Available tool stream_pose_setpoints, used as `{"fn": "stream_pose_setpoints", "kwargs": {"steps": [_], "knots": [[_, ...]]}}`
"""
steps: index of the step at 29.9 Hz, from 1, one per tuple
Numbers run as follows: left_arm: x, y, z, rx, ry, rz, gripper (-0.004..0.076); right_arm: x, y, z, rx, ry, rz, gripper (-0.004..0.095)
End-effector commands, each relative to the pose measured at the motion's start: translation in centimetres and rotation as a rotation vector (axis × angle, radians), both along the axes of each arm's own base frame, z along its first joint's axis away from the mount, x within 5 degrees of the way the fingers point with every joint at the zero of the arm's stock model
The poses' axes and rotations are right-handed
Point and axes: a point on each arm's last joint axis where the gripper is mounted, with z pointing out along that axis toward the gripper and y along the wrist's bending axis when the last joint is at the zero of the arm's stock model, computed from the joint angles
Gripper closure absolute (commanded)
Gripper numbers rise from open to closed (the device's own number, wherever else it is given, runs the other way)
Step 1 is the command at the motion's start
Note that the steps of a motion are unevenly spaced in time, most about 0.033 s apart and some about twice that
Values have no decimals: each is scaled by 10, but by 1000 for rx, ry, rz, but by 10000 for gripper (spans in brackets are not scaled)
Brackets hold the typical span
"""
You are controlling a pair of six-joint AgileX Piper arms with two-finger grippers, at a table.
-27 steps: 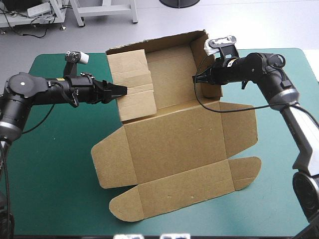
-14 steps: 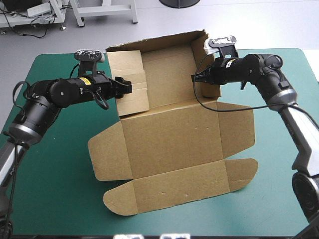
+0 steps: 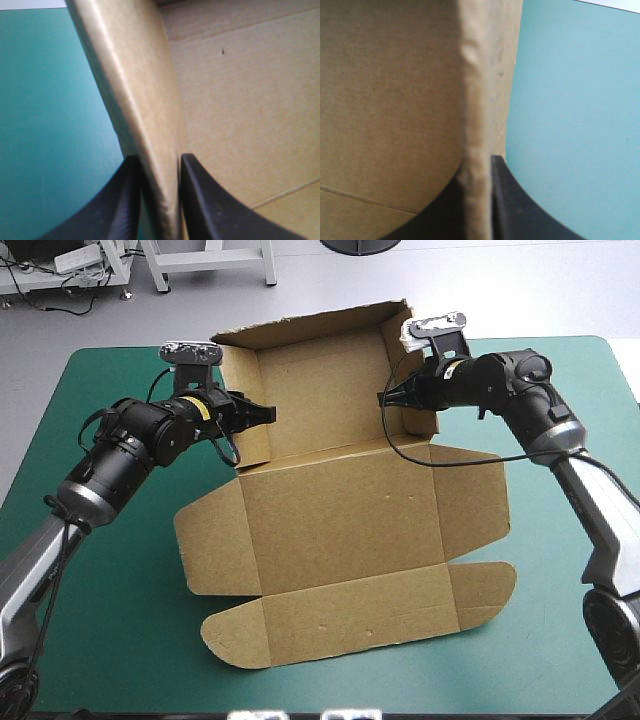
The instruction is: Fold the box
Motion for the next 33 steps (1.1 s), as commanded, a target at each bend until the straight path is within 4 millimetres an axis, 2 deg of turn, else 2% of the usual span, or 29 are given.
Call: {"fn": "stream_pose_setpoints", "kwargs": {"steps": [1,4,11,20,28,33], "knots": [[-1,-12,24,-112,-133,-28,631,-21,12,32,109,-49,26,930],[1,-13,23,-112,-144,-29,723,-22,6,28,41,-21,-3,930],[-2,-11,17,-47,-90,-45,729,-26,-2,13,-108,105,-20,930],[3,-15,-7,35,66,-69,729,-26,-5,-16,-235,309,-20,930],[12,-24,-26,158,278,-156,729,-23,20,-48,-310,430,46,930],[20,-25,-31,265,388,-183,729,-17,32,-66,-283,495,72,931]]}}
